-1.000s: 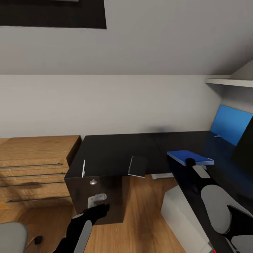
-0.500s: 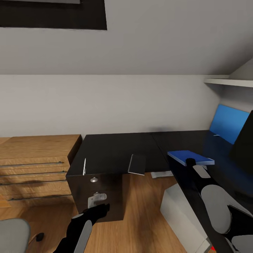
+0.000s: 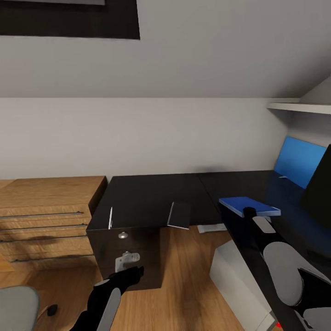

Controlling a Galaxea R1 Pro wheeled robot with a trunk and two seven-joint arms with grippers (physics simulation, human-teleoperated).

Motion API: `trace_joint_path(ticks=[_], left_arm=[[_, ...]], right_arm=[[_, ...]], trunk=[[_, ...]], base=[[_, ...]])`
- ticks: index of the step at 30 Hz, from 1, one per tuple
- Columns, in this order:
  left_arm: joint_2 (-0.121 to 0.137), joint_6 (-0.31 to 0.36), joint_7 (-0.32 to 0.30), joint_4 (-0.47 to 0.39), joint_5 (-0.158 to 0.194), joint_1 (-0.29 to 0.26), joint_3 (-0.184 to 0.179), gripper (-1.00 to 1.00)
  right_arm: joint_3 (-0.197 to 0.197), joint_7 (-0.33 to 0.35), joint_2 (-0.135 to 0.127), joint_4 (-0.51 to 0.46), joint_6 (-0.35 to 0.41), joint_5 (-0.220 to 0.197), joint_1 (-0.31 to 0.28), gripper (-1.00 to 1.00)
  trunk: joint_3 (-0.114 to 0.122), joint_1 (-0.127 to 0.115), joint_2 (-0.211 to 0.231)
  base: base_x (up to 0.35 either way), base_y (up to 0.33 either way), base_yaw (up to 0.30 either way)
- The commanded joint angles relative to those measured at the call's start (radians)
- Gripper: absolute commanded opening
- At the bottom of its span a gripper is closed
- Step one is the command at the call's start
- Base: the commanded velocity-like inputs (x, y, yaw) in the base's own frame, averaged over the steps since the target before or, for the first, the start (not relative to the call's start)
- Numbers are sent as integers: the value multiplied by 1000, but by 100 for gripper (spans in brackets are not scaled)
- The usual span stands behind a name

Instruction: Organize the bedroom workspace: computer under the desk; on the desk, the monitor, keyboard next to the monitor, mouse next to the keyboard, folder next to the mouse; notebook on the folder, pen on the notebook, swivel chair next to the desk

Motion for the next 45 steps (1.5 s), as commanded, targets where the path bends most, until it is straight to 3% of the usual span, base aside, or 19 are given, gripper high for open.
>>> trace_joint_path(ticks=[1, 11, 12, 38, 45], left_arm=[[0, 3, 9, -1, 11, -1, -1, 100], [0, 3, 9, -1, 11, -1, -1, 100], [0, 3, 9, -1, 11, -1, -1, 100], [5, -3, 15, -1, 10, -1, 13, 100], [5, -3, 15, -1, 9, -1, 12, 100]], right_arm=[[-1, -23, 0, 1, -5, -5, 0, -100], [-1, -23, 0, 1, -4, -5, 0, -100], [-1, -23, -1, 1, -4, -5, 0, 100], [-1, -22, -2, -2, -1, -5, 0, 100], [-1, -22, -2, -5, -2, -5, 0, 100]], trunk=[[-1, 0, 0], [-1, 0, 0], [-1, 0, 0], [-1, 0, 0], [21, -27, 49]], base=[[0, 0, 0], [0, 0, 0], [0, 0, 0], [-58, -15, 0], [-1, 0, 0]])
